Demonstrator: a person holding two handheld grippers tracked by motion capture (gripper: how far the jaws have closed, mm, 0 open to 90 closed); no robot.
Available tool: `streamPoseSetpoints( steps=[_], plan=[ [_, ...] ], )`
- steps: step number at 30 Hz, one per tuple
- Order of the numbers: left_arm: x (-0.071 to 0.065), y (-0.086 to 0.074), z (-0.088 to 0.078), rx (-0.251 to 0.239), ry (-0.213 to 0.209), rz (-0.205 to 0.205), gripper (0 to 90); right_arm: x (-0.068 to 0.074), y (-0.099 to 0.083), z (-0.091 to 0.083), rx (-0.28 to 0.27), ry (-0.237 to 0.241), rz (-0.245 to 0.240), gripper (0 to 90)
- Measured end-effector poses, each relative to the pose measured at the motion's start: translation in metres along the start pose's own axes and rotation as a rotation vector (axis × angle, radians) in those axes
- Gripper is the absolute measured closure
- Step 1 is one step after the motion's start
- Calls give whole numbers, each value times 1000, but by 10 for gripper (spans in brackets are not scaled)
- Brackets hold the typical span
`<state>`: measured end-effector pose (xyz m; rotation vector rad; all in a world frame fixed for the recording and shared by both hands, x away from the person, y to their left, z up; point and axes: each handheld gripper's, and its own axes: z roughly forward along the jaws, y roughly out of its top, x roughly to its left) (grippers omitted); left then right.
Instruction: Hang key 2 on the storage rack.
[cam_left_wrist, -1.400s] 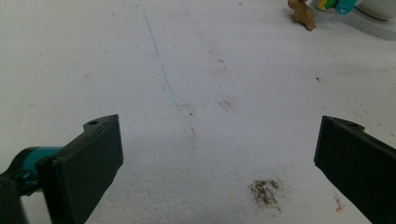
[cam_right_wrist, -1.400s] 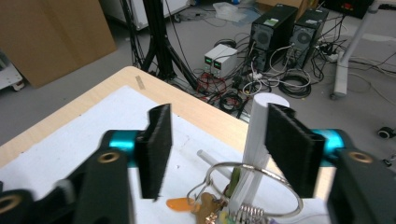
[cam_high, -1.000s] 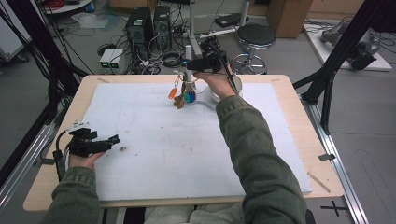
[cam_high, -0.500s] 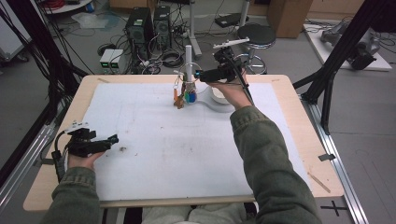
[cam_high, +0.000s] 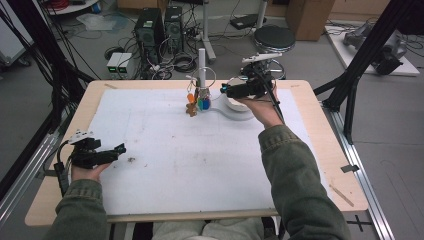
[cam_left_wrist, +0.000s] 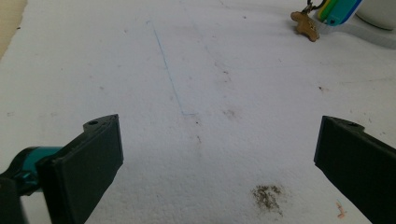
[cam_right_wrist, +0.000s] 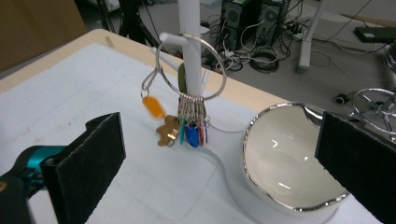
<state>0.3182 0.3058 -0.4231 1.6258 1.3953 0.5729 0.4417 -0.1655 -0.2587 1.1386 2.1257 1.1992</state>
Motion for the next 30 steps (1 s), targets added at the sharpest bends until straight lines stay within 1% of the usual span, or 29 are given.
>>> streamPoseSetpoints(
  steps=[1, 4, 6, 7, 10, 13, 16, 18, 20, 23, 28, 30],
  plan=[
    [0, 0, 0, -4, 2, -2, 17, -1, -3, -1, -2, 4, 1, 7],
    [-1, 0, -2, -13, 15, 10, 17, -2, -10, -3, -4, 9, 5, 7],
    [-2, 0, -3, -22, 15, 7, 17, -2, -14, -6, -5, 11, 3, 7],
    [-2, 0, -3, -26, 15, 6, 17, -2, -16, -8, -11, 10, 4, 7],
    [-1, 1, -5, -37, 12, -3, 17, -1, -23, -14, -35, 29, 0, 7],
    [-1, 1, -7, -50, 17, -7, 17, 0, -33, -17, -39, 17, -13, 7],
    [-1, 1, -9, -58, 21, -7, 17, -1, -40, -20, -41, 16, -11, 7],
    [-2, 1, -9, -61, 17, -12, 17, -2, -46, -22, -45, 8, -4, 7],
    [-2, 1, -9, -67, 6, -21, 17, -6, -52, -25, -60, 4, 0, 7],
    [-3, 1, -10, -69, 8, -18, 17, -11, -60, -28, -76, -4, 22, 7],
    [-4, 1, -11, -72, 11, -16, 17, -19, -74, -35, -77, -25, 49, 8],
    [-4, 0, -12, -75, 13, -18, 17, -23, -80, -38, -77, -37, 45, 7]
  ],
)
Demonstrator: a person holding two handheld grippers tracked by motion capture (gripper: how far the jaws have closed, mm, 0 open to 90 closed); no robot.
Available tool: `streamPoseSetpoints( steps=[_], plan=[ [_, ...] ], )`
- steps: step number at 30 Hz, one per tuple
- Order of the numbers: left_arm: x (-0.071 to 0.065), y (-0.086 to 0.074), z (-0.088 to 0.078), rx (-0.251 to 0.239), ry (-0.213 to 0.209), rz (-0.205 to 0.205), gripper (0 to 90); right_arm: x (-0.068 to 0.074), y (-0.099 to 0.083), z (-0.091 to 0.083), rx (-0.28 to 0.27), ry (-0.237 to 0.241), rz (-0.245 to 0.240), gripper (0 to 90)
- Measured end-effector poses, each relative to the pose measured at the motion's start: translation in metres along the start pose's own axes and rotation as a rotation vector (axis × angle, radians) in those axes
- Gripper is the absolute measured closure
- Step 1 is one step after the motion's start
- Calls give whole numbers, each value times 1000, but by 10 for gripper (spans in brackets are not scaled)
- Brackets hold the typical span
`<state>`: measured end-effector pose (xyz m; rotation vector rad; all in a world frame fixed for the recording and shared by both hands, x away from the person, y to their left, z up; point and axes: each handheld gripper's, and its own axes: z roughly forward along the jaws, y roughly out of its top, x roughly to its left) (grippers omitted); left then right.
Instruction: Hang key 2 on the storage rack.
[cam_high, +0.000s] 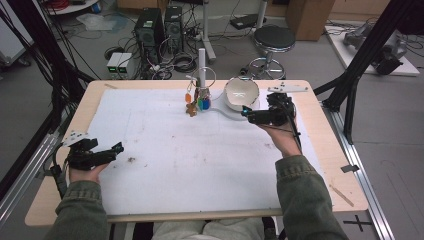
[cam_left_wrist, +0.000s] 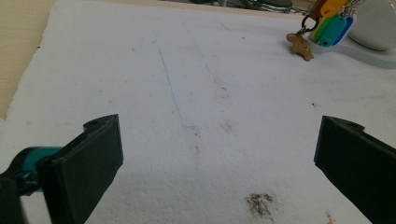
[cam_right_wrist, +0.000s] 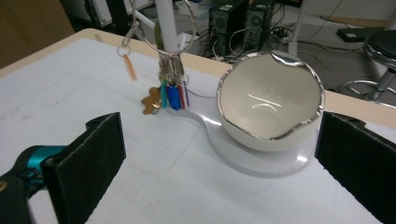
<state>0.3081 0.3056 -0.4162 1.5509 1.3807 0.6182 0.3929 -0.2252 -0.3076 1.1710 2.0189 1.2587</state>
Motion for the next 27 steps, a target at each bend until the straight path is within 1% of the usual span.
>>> streamPoseSetpoints(
  steps=[2, 6, 11, 15, 18, 21, 25, 27],
  plan=[
    [0, 0, 0, -2, 2, -1, 17, -4, -6, -4, 1, 8, 15, 7],
    [0, 0, 0, -1, 3, -3, 17, -11, -18, -12, -6, -2, 13, 8],
    [1, -1, -1, -1, 5, -3, 17, -21, -32, -20, -3, -9, 45, 7],
    [1, -1, -2, -3, 12, -4, 17, -31, -43, -25, 6, -25, 69, 8],
    [1, -1, -2, -7, 16, -7, 17, -36, -49, -28, 14, -41, 77, 8],
    [1, -1, -2, -7, 19, 0, 17, -41, -56, -31, 19, -54, 84, 8],
    [1, -2, -2, -9, 23, 1, 17, -46, -65, -34, 25, -69, 103, 7],
    [1, -2, -2, -8, 24, 1, 17, -47, -69, -35, 32, -76, 104, 8]
  ],
)
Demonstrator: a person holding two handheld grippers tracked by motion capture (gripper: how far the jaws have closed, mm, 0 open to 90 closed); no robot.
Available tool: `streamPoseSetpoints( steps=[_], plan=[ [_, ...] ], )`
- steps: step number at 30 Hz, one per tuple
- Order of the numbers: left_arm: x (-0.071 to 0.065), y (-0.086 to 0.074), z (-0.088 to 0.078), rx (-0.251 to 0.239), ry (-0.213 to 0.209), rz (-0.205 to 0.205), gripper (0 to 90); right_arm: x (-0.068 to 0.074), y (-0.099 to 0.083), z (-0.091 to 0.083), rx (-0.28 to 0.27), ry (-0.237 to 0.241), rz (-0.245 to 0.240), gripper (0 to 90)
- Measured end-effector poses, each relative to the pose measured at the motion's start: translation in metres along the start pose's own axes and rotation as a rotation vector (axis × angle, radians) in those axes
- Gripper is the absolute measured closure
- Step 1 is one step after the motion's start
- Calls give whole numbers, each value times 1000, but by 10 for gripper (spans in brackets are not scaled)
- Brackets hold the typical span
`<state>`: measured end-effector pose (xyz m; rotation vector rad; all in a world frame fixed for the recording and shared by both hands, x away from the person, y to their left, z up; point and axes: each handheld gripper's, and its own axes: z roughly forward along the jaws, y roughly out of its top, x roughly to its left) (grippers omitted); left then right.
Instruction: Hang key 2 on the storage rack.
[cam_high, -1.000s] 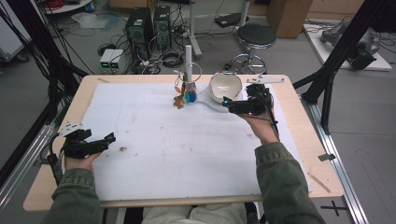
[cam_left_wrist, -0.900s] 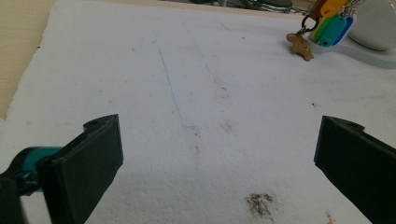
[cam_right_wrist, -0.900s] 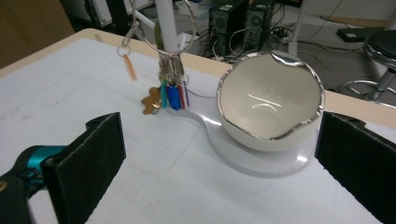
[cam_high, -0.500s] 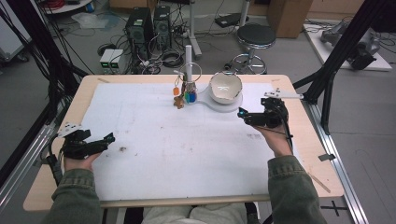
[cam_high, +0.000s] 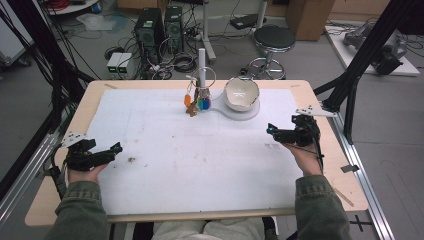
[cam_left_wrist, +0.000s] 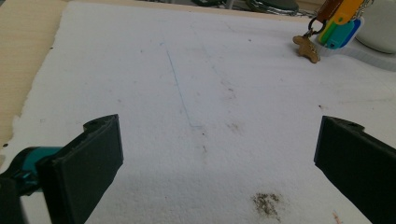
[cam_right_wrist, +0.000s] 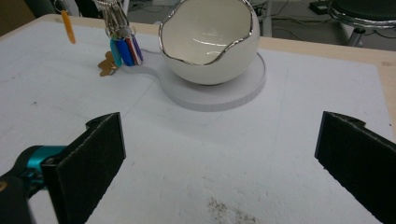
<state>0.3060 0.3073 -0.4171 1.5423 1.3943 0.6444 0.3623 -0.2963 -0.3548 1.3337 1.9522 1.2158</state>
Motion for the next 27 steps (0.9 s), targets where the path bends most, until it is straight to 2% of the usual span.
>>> streamPoseSetpoints(
  steps=[8, 13, 16, 19, 22, 27],
  plan=[
    [-2, -1, 0, 0, 2, 5, 17, -5, -19, -4, 14, -23, -3, 7],
    [-1, -1, -1, -6, 11, 0, 17, -6, -28, -6, 14, -59, -9, 7],
    [-1, -1, -2, -12, 16, -1, 17, -7, -35, -8, -20, -99, -10, 8],
    [-1, 0, -3, -37, 26, -3, 17, -6, -46, -12, -90, -152, 9, 8],
    [0, 0, -2, -31, 22, -8, 17, -5, -53, -11, -79, -154, 10, 8],
    [-1, -1, 1, -25, 12, 2, 17, -6, -53, -16, -120, -159, 28, 8]
  ],
)
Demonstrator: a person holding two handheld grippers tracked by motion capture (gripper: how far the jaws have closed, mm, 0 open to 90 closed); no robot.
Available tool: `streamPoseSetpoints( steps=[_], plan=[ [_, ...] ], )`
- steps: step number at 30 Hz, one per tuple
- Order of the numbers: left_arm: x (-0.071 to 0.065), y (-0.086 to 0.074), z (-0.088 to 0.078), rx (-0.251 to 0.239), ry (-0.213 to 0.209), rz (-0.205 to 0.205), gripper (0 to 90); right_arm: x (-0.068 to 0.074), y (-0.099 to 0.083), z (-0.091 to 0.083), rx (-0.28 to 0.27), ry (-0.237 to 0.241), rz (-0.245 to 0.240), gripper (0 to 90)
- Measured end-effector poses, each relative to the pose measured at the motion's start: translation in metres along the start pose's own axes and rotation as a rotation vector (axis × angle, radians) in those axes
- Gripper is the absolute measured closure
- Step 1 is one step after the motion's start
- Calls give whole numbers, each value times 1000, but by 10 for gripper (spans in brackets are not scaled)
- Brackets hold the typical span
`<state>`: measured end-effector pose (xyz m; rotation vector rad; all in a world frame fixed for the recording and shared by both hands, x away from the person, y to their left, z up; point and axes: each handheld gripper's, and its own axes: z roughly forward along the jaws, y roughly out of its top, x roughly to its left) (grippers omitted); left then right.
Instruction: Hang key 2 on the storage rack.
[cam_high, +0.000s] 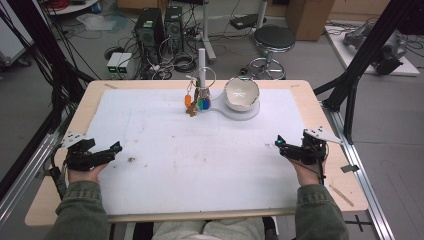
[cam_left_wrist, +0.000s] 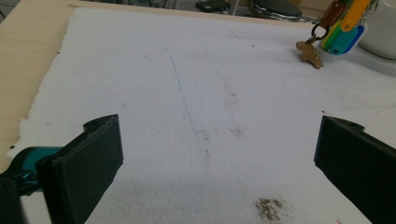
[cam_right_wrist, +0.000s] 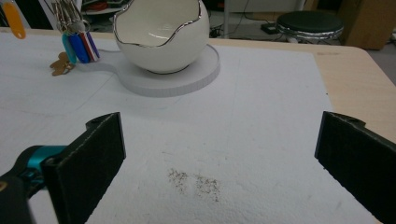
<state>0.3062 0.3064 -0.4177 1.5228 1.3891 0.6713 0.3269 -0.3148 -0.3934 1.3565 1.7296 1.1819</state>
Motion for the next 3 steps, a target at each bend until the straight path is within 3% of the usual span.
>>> streamPoseSetpoints(
  steps=[3],
  plan=[
    [1, 0, 3, 8, 4, 0, 17, -2, -1, 1, 6, -8, -11, 8]
  ],
)
